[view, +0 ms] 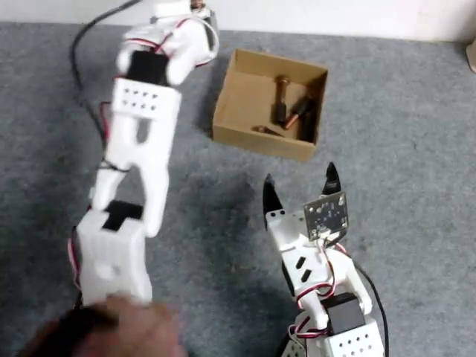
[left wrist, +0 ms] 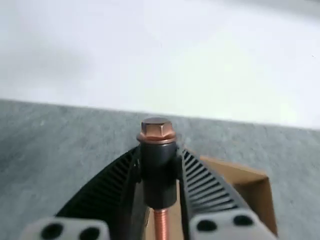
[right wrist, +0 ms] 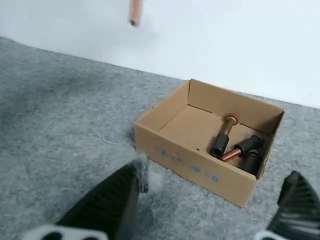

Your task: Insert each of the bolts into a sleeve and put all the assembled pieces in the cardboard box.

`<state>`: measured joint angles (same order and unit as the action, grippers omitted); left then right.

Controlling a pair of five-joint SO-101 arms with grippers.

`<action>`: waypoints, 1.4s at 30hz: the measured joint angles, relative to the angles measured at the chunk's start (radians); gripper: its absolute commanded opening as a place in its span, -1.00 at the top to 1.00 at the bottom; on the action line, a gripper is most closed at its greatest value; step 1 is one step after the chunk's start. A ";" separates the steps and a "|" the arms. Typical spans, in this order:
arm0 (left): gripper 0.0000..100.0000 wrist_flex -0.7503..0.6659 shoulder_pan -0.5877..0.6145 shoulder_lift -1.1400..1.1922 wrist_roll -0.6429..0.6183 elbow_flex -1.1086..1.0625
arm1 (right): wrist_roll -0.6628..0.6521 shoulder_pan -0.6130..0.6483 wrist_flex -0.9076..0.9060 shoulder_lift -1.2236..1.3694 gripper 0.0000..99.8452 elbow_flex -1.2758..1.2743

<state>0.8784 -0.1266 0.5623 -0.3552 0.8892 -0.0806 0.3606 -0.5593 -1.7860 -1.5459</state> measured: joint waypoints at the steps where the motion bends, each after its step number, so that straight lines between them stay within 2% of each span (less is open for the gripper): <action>1: 0.99 -0.044 -0.005 0.040 0.000 0.000 | 0.000 0.000 0.000 0.000 0.25 0.000; 6: 0.99 -0.166 0.000 0.219 0.000 0.000 | 0.000 0.000 0.000 0.000 0.25 0.000; 12: 0.99 -0.193 -0.003 0.381 0.058 0.003 | 0.000 0.000 0.000 0.000 0.25 0.000; 19: 0.99 -0.199 -0.008 0.509 0.101 0.150 | 0.000 0.000 0.032 0.000 0.25 -0.018; 29: 0.99 -0.196 -0.014 0.519 0.103 0.420 | 0.000 0.000 0.032 0.000 0.25 -0.018; 36: 0.99 -0.089 -0.014 0.519 0.103 0.425 | 0.000 0.000 0.032 0.000 0.25 -0.018; 42: 0.99 -0.081 -0.012 0.520 0.103 0.334 | 0.000 0.000 0.032 0.000 0.25 -0.018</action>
<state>0.7971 -0.1389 1.0825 -0.2524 1.2236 -0.0806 0.3606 -0.5271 -1.7860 -1.5643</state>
